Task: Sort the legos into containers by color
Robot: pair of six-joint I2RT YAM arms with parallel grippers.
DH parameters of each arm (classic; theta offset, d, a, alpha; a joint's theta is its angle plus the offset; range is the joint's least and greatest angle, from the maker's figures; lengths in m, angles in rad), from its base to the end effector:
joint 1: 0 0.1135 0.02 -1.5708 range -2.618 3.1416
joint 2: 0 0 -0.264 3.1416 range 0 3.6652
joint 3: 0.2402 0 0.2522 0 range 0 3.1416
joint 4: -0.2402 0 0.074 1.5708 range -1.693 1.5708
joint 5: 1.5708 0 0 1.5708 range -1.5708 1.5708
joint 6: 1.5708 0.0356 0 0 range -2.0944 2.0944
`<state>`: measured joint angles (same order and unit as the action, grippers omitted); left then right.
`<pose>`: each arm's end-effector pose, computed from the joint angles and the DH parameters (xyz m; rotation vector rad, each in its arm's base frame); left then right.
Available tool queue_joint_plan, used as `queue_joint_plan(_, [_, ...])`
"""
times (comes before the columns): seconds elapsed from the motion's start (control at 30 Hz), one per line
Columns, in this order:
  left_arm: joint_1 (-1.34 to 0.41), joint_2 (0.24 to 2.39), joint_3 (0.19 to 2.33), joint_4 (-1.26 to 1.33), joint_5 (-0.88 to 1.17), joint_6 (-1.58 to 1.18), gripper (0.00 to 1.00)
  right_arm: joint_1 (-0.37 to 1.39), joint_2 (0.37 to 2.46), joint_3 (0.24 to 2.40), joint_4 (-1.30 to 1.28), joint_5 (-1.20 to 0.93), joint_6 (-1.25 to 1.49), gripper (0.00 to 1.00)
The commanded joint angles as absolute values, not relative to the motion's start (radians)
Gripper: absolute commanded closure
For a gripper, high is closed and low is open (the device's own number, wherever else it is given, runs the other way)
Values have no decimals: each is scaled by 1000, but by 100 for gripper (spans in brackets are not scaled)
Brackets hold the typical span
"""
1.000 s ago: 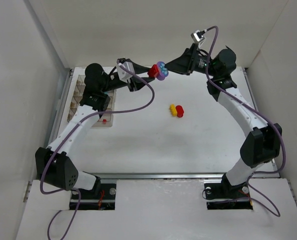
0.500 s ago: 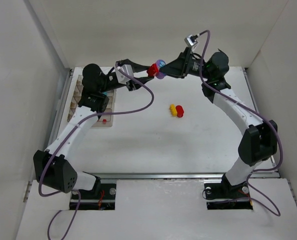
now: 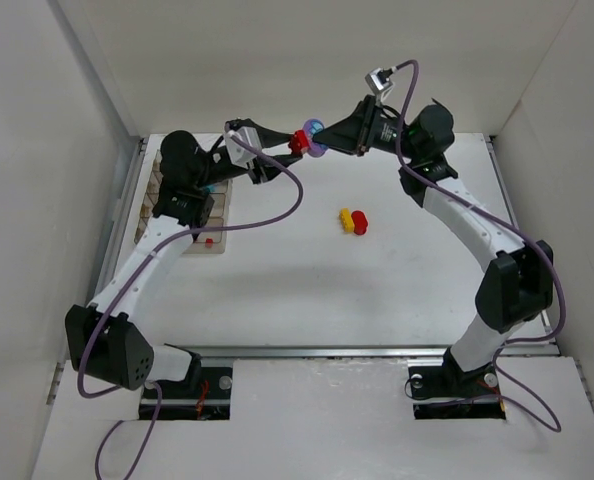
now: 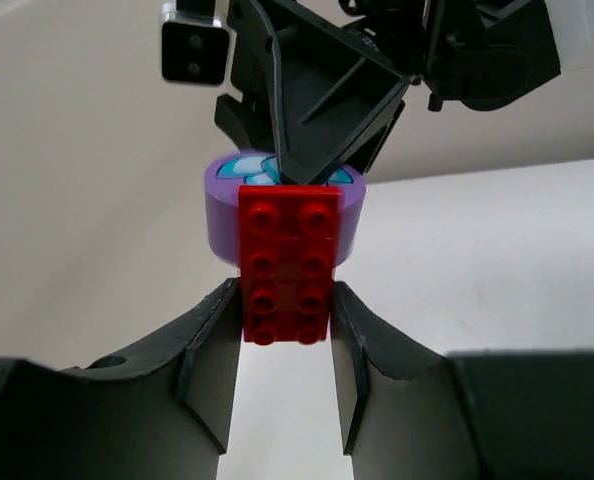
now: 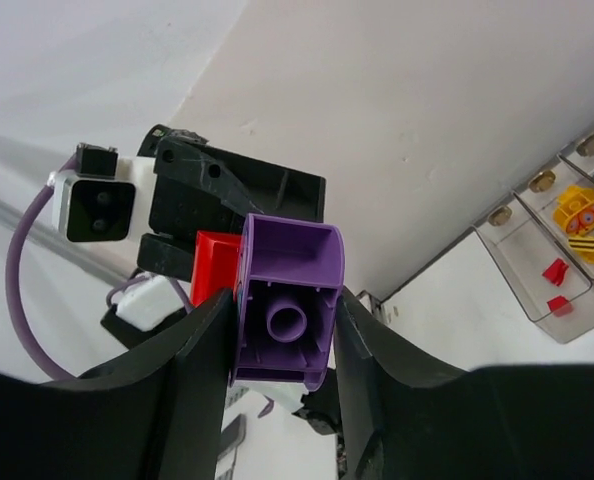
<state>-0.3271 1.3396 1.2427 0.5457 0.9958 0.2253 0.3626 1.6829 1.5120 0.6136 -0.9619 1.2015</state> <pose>0.2681 -0.1225 0.4470 1.1374 0.7474 -0.6421 0.3509 0.1644 0.4337 -0.4234 1.5284 1.8159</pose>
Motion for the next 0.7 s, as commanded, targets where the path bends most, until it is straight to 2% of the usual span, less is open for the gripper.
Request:
queue_joint_plan(0.0, [-247,1270,1218,600,979,69,100,353,1637,1456,658,-930,1141,100])
queue_joint_plan(0.13, [-224,1250,1209,380,940,153,100,328,1602,1376,658,-832,1132,100])
queue_joint_plan(0.27, [-201,1227,1172,301,902,186,100,301,1612,1353,658,-743,1132,100])
queue_joint_plan(0.5, [-42,1334,1198,226,821,26,100,281,1710,1449,560,-707,1085,100])
queue_joint_plan(0.67, [61,1393,1198,193,738,66,100,281,1744,1509,453,-709,983,100])
